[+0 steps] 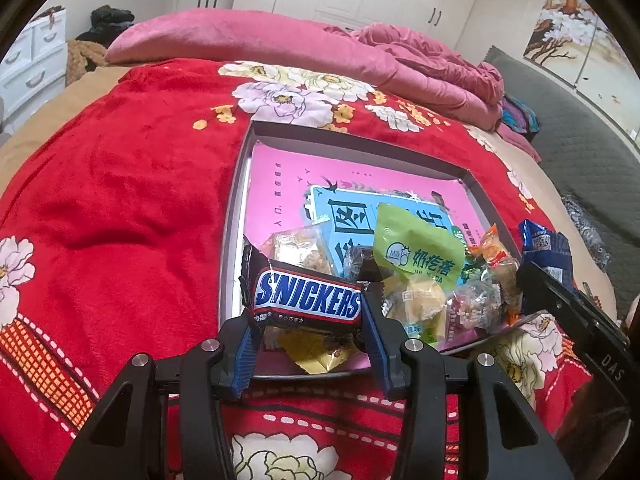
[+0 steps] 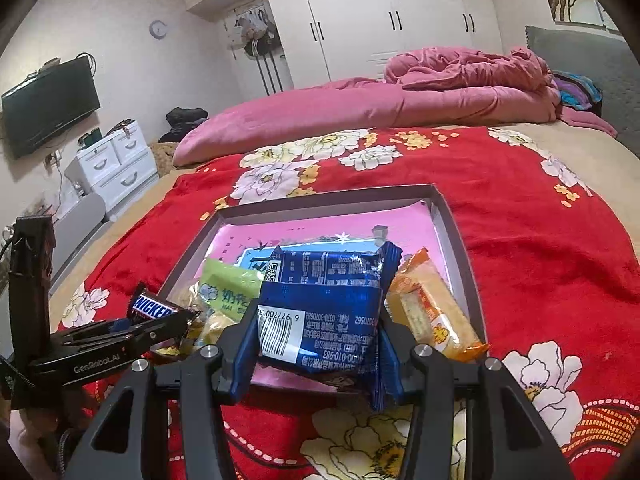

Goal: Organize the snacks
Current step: 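Lower the Snickers into the tray and open the left tool while the right tool releases the blue pack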

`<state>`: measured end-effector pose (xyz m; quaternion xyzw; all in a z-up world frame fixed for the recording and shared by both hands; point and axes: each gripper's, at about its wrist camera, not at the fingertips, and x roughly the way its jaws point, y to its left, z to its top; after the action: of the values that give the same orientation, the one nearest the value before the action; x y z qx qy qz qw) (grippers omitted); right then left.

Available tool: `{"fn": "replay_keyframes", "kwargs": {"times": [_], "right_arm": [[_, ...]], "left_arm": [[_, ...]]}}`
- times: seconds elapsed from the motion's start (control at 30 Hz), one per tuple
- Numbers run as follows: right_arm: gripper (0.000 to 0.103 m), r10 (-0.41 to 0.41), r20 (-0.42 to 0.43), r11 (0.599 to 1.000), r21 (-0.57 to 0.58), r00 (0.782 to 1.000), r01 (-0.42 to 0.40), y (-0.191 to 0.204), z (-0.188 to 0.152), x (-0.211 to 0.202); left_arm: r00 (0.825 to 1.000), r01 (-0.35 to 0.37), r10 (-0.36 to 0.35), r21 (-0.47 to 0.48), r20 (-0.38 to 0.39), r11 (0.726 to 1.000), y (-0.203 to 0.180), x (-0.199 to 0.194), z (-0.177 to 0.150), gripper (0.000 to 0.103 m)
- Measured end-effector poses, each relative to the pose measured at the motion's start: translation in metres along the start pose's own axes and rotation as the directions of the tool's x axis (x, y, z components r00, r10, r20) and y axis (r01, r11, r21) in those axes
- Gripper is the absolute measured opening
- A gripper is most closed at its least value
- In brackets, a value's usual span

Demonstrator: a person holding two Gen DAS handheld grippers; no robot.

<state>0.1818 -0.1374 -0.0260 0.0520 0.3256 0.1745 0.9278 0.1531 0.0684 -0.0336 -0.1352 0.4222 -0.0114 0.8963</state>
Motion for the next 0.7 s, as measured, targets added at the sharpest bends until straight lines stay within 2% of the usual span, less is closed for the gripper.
{"fn": "replay_keyframes", "kwargs": {"times": [0.3, 0.7], "right_arm": [[0.051, -0.009, 0.002, 1.000, 0.002, 1.000, 0.009, -0.001, 0.006, 0.009], [0.052, 0.021, -0.061, 0.999, -0.042, 0.998, -0.023, 0.015, -0.001, 0.028]], "left_arm": [[1.000, -0.001, 0.001, 0.005, -0.006, 1.000, -0.005, 0.003, 0.001, 0.049], [1.000, -0.003, 0.003, 0.008, -0.013, 1.000, -0.007, 0.007, 0.001, 0.049]]}}
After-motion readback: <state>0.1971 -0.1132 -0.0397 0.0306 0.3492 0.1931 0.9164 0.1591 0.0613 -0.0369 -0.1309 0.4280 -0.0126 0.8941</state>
